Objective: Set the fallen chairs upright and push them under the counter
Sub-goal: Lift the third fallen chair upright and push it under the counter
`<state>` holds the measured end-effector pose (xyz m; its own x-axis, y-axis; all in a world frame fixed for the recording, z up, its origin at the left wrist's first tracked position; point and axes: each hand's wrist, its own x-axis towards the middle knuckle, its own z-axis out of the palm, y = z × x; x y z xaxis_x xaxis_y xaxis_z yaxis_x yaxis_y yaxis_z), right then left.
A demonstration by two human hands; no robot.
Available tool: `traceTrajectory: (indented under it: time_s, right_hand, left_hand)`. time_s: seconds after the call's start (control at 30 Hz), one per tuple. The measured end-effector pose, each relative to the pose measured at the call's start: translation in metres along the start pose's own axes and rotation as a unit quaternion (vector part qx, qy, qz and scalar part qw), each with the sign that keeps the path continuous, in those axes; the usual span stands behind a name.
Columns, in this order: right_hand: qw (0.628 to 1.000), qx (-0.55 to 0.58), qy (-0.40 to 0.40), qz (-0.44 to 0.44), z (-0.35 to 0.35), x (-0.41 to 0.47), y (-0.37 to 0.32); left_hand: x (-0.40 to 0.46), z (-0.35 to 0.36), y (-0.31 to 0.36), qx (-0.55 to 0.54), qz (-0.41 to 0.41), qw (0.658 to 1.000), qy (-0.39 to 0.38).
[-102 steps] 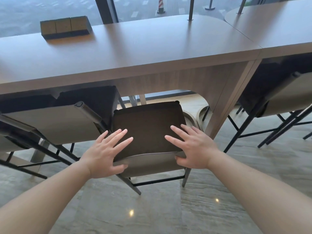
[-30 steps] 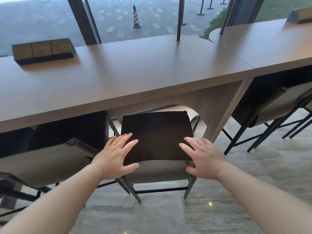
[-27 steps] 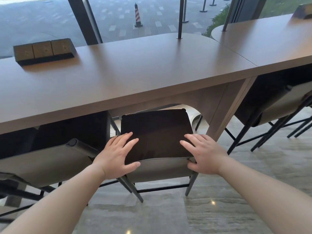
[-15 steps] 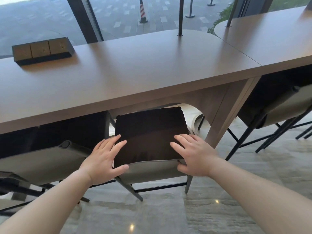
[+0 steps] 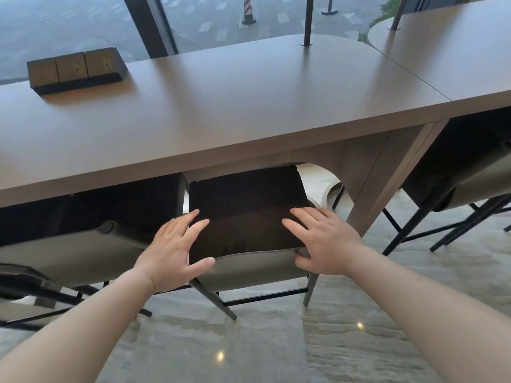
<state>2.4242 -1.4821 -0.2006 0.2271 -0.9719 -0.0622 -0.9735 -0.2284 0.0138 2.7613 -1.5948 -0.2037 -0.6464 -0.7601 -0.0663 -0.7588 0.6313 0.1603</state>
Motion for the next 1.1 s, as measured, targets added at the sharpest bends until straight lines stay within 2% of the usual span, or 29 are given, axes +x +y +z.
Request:
traceTrajectory:
  time_s: [0.27,0.77,0.93,1.1]
  right_hand:
    - [0.999,0.022,0.008,0.021,0.003,-0.002,0.003]
    - [0.997,0.05,-0.004,0.056,0.009,-0.011,-0.003]
    - [0.996,0.028,-0.006,0.082,0.008,-0.019,-0.001]
    - [0.996,0.0,0.0,0.089,0.006,-0.017,-0.009]
  left_hand:
    - [0.001,-0.003,0.005,0.052,0.045,0.997,0.027]
    - [0.02,-0.005,0.001,0.023,0.05,0.997,0.045]
    - [0.036,-0.006,-0.001,0.04,0.081,0.995,0.046]
    - [0.056,-0.01,-0.01,0.064,0.095,0.993,-0.003]
